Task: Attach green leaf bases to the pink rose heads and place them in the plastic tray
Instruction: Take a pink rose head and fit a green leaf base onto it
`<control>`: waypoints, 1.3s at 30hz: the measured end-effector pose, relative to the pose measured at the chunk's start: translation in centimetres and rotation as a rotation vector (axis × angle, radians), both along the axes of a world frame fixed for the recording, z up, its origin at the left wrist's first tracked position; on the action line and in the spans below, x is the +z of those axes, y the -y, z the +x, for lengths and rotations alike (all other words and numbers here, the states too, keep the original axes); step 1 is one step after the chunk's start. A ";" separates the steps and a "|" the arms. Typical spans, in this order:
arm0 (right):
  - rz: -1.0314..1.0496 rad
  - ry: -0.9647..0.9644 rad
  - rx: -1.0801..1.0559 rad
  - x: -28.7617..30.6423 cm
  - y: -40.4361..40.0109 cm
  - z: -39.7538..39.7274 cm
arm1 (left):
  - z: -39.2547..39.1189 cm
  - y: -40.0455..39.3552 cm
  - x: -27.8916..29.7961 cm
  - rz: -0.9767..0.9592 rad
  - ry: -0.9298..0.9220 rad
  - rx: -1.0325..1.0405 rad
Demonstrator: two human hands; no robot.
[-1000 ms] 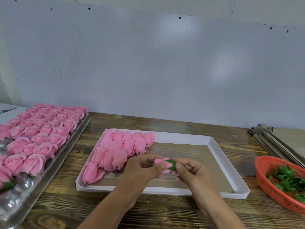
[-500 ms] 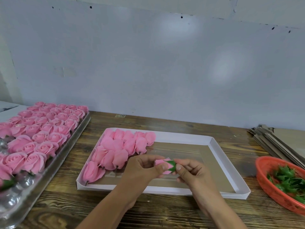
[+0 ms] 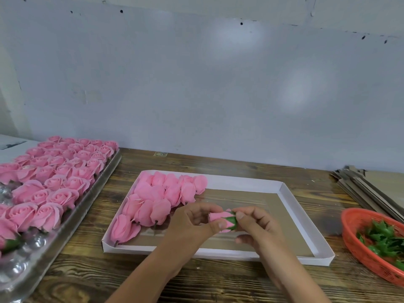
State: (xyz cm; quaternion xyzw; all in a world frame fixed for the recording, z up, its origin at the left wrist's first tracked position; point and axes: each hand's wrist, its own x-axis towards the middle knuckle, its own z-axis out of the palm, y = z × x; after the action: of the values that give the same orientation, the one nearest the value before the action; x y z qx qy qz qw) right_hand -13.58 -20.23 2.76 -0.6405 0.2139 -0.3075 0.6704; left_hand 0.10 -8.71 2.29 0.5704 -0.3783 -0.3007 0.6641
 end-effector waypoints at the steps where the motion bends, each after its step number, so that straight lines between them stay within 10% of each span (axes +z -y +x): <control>1: 0.009 -0.006 0.002 0.0 0.0 0.0 | 0.0 0.1 -0.1 0.010 0.006 0.019; 39: 0.098 0.094 0.142 -0.1 -0.3 0.2 | -0.3 0.2 -0.1 -0.093 -0.050 -0.001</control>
State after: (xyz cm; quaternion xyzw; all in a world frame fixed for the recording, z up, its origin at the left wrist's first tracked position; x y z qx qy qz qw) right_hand -13.36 -19.91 2.65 -0.6054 0.1511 -0.2784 0.7302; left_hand -0.17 -8.95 2.23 0.5312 -0.3752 -0.2974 0.6990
